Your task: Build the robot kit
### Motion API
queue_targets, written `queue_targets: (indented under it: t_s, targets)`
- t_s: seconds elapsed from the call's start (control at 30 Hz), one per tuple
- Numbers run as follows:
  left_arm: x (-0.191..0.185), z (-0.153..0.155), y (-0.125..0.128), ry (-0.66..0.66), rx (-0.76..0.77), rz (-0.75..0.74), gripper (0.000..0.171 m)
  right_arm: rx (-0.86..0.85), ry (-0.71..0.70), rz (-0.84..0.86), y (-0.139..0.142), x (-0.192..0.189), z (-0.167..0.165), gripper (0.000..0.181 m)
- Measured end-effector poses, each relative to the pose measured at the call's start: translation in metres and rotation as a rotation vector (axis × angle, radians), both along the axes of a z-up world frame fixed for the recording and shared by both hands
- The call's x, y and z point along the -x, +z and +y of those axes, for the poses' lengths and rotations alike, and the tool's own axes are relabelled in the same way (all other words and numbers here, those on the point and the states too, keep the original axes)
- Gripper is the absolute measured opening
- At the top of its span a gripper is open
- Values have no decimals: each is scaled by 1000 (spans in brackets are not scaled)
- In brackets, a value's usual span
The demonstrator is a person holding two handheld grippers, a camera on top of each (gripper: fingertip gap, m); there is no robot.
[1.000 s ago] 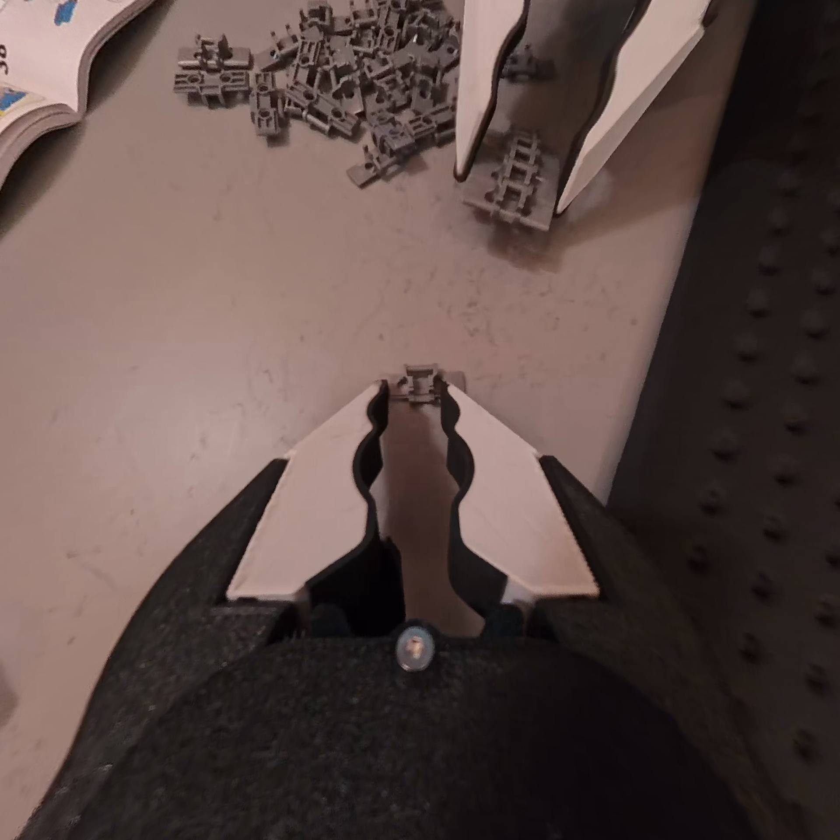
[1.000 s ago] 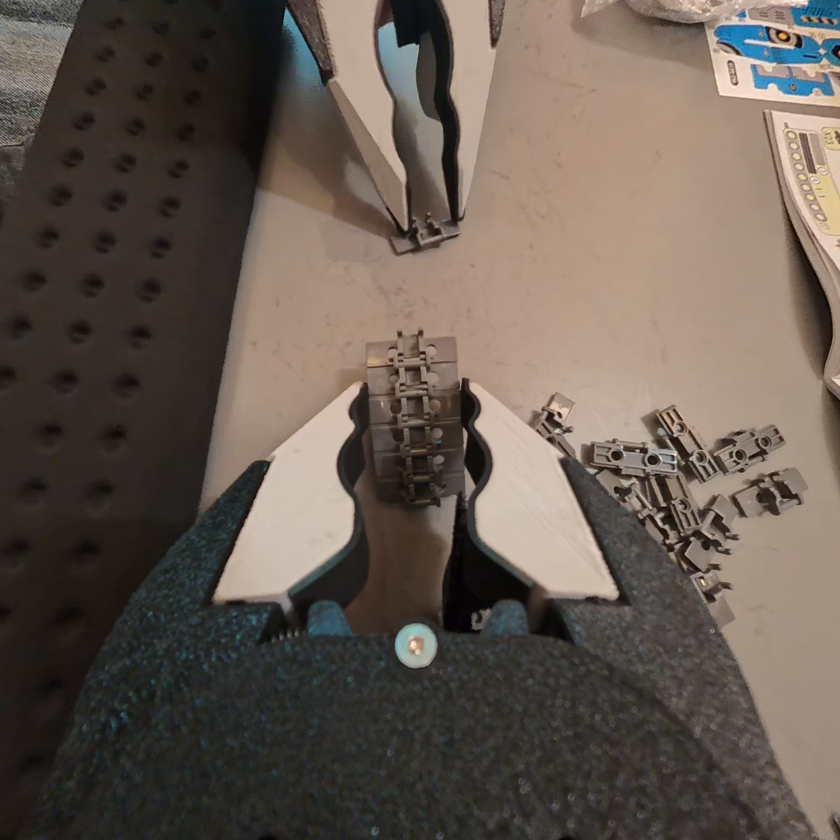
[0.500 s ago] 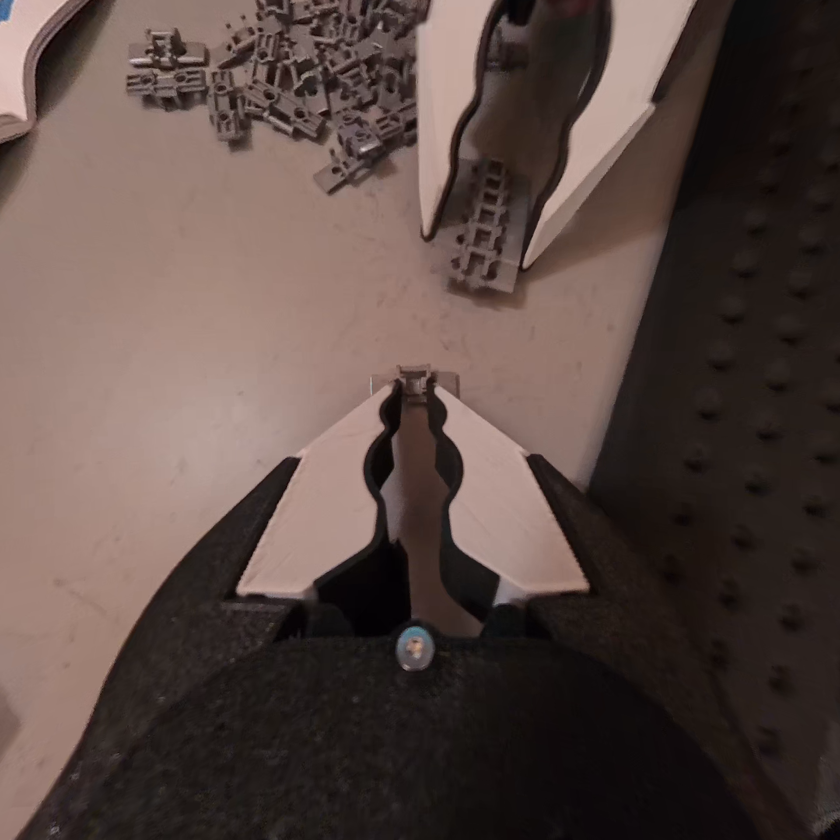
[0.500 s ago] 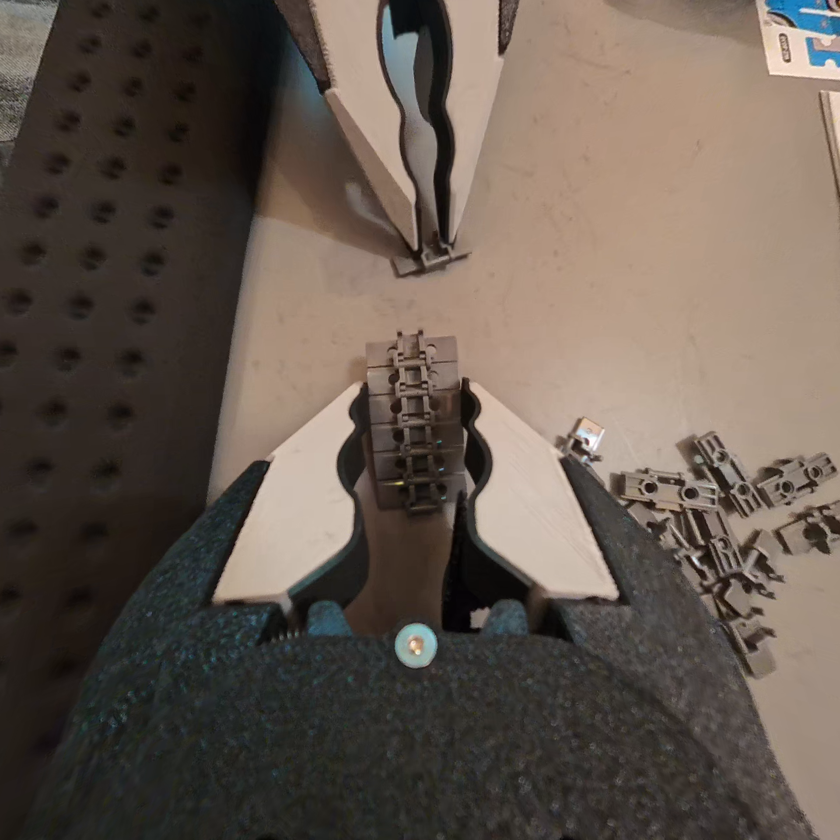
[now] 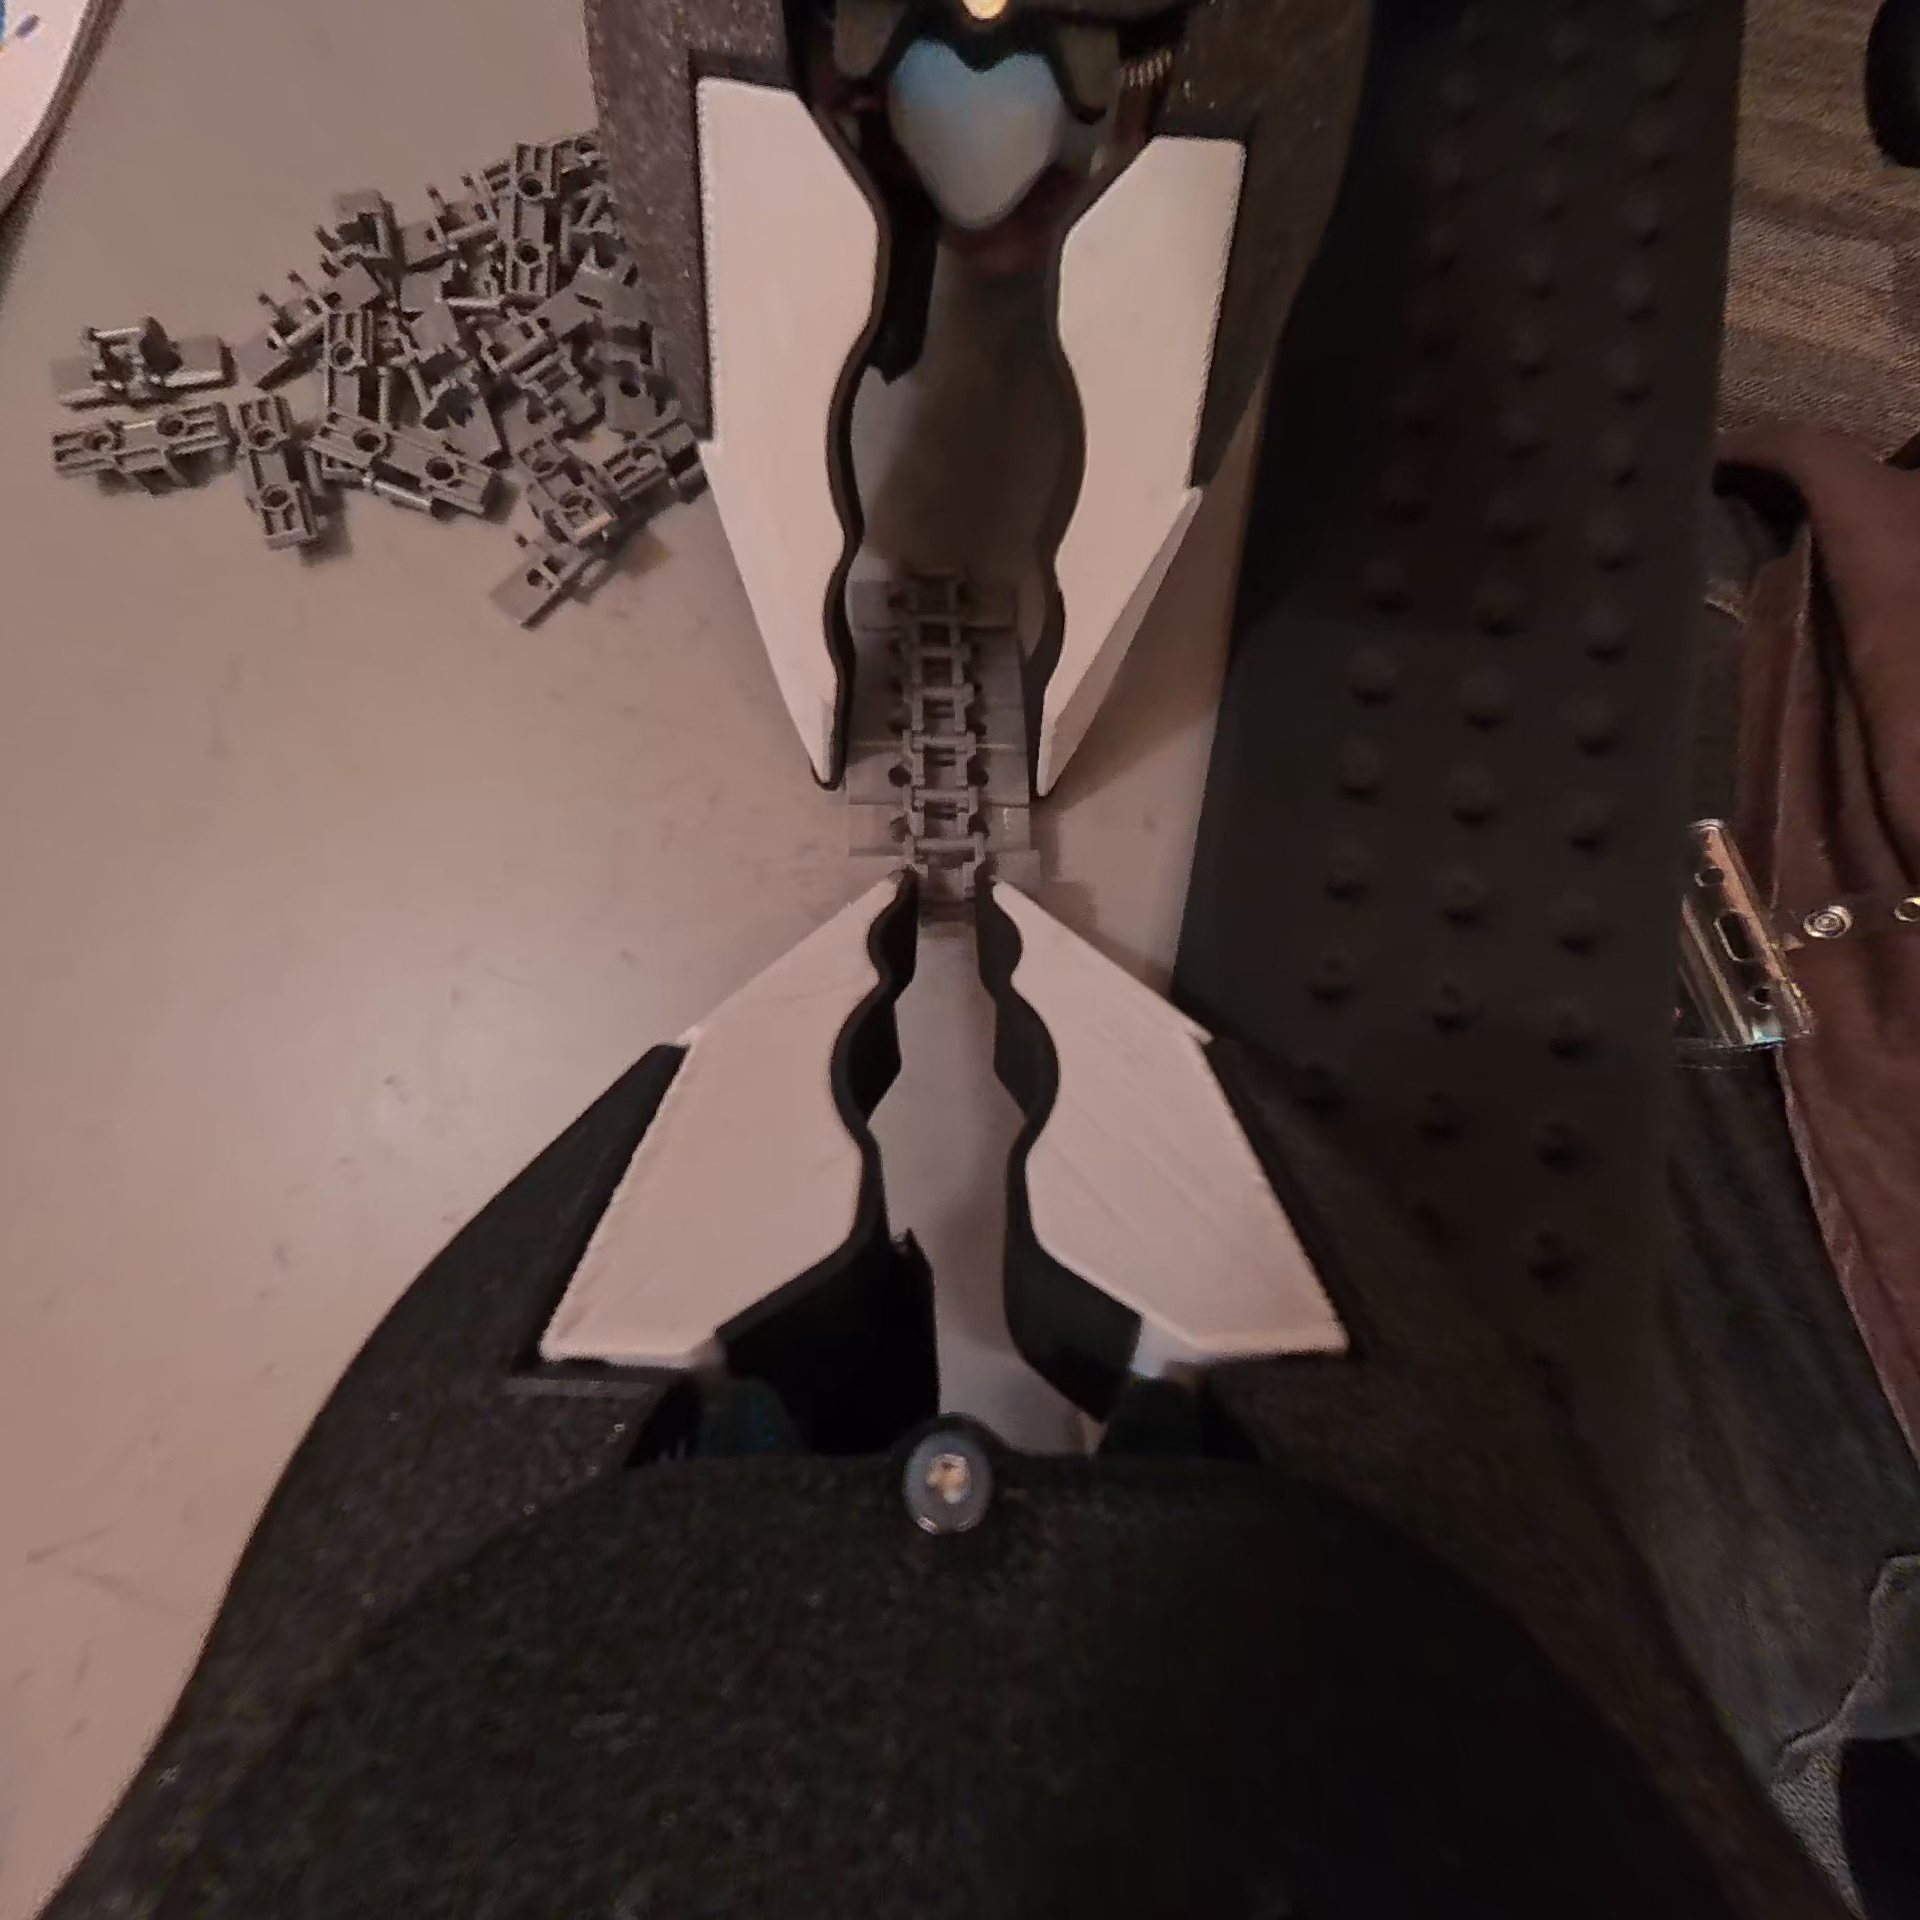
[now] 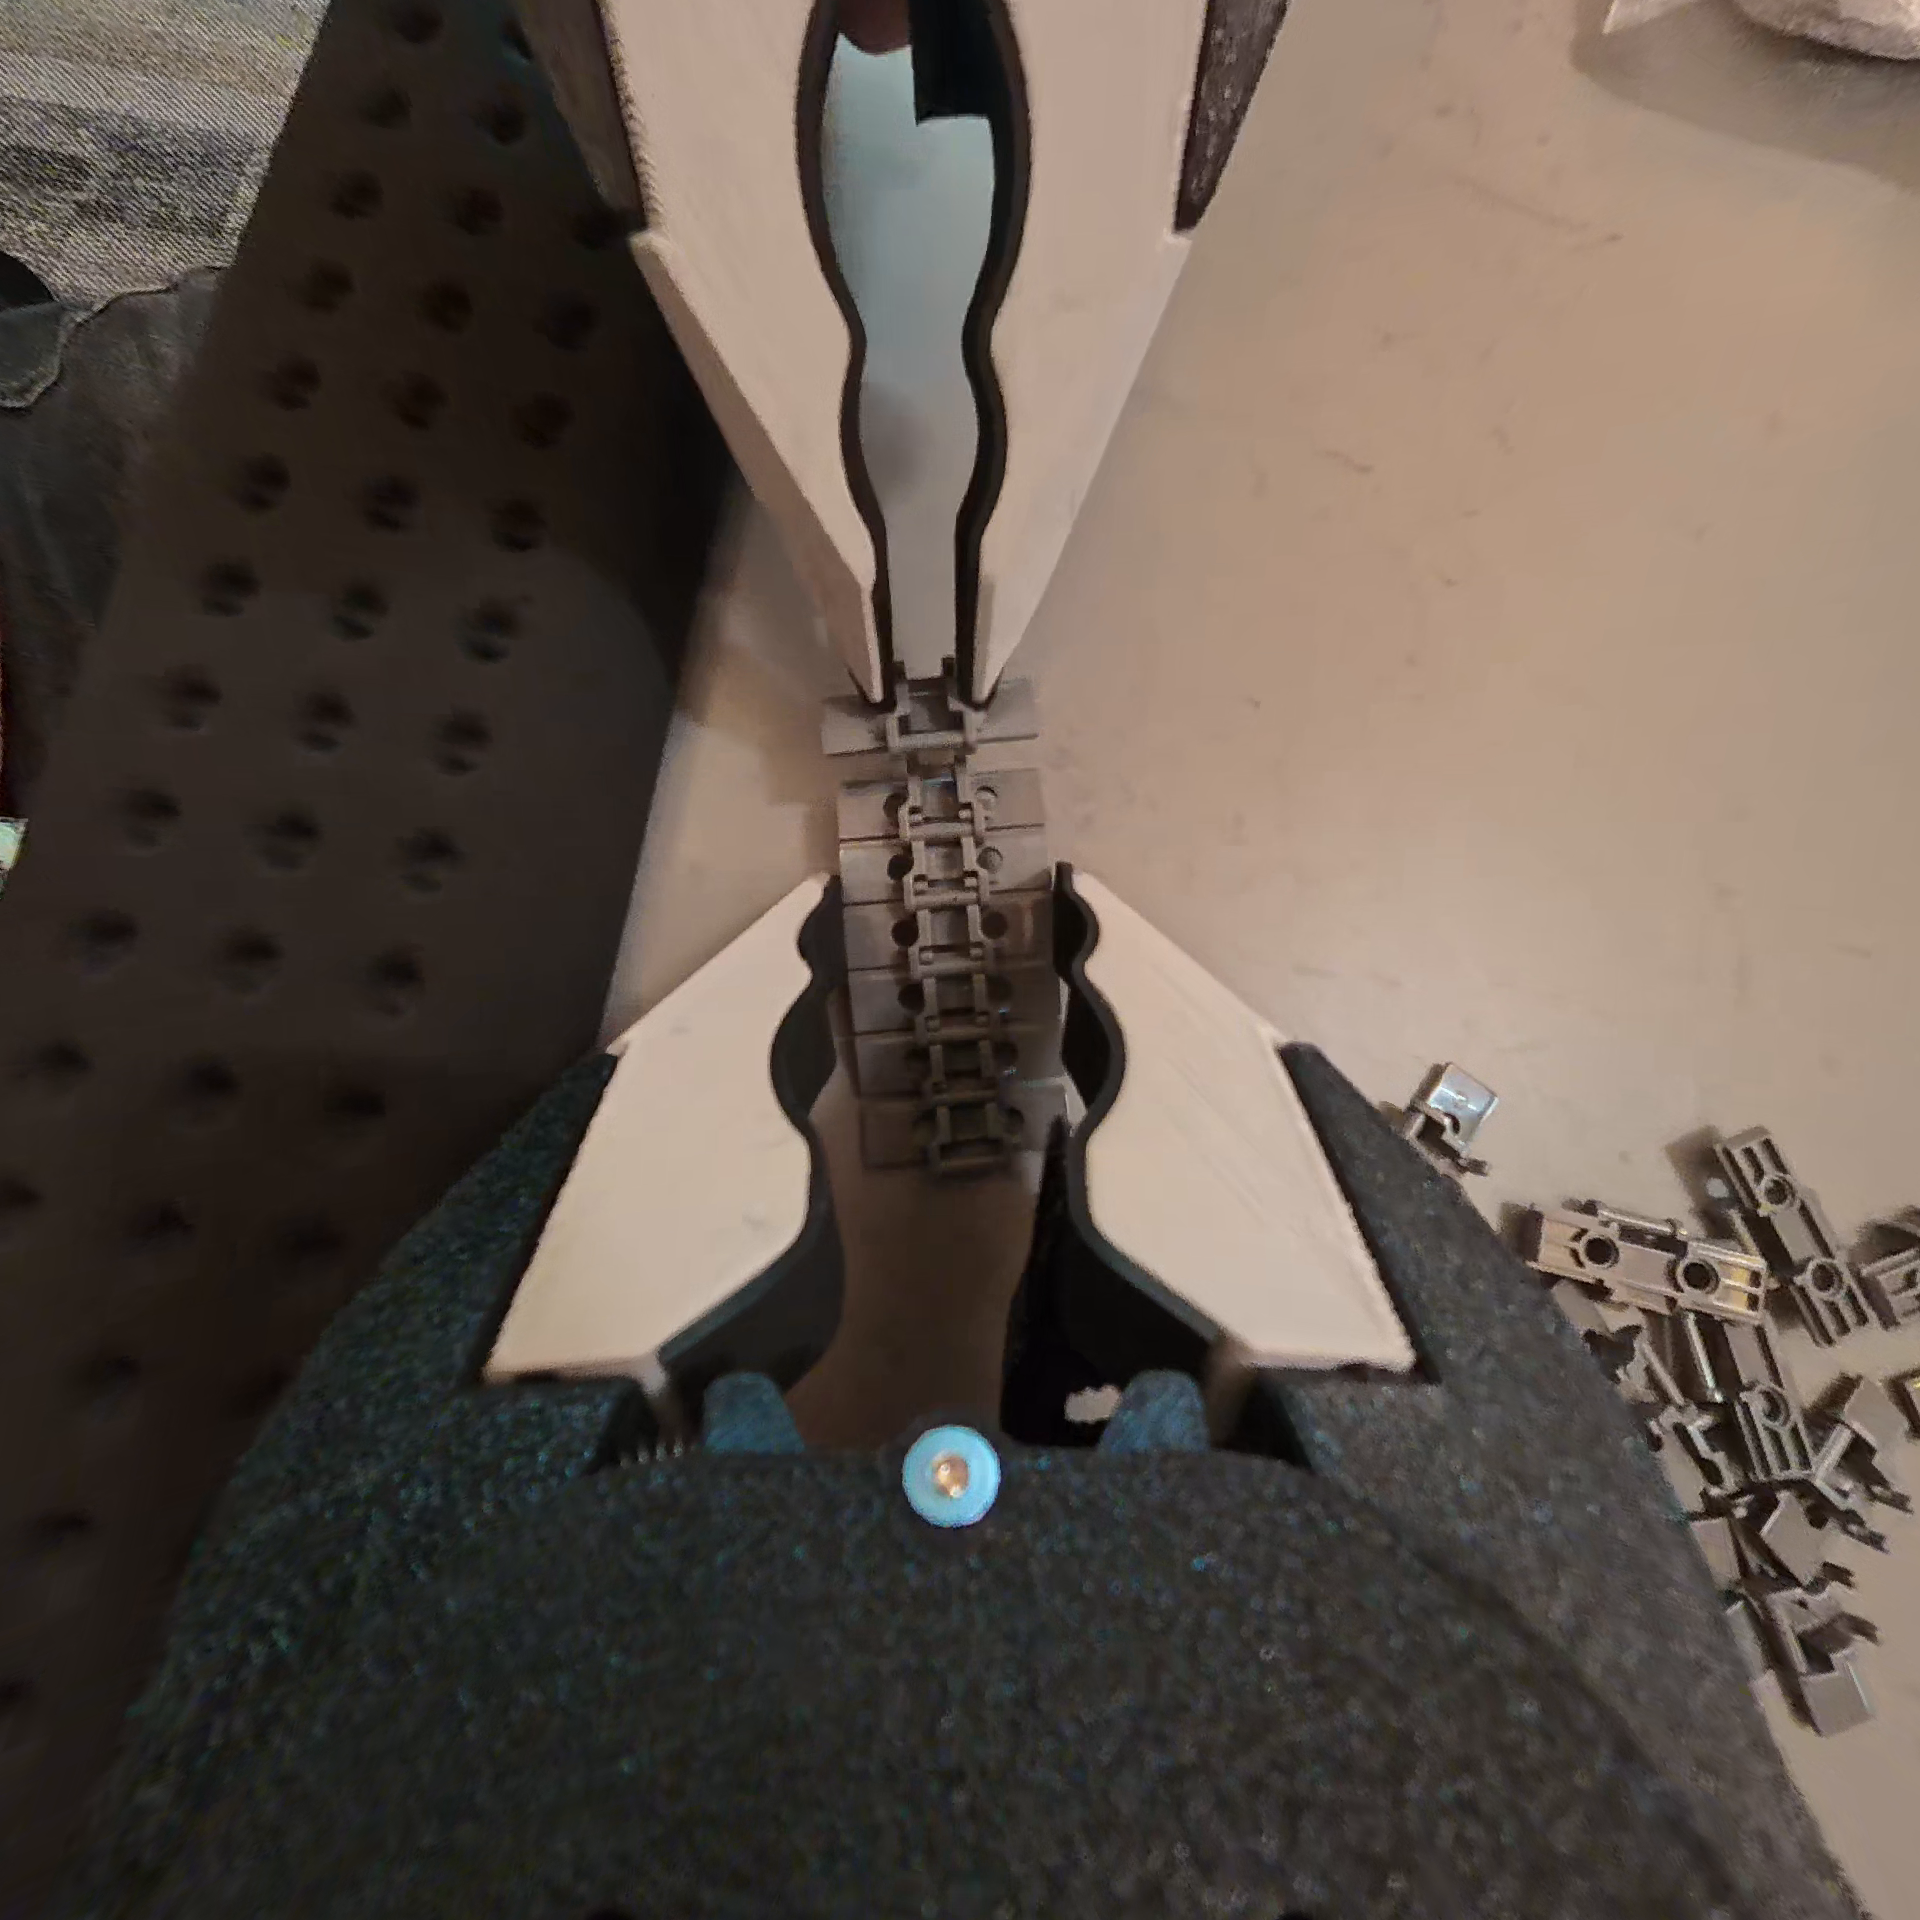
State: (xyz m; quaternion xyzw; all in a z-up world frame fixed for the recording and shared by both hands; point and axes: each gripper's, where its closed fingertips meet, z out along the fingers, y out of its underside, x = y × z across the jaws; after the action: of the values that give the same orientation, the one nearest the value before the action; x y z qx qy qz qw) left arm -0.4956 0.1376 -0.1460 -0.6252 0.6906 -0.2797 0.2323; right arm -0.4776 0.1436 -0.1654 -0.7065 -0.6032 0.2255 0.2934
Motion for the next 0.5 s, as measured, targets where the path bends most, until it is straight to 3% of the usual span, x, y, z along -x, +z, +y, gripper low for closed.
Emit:
queue_targets:
  t_s: [0.5]
  targets:
    - [3,0,-11,2,-16,66,10,22,5,9,-2,3,-1,41]
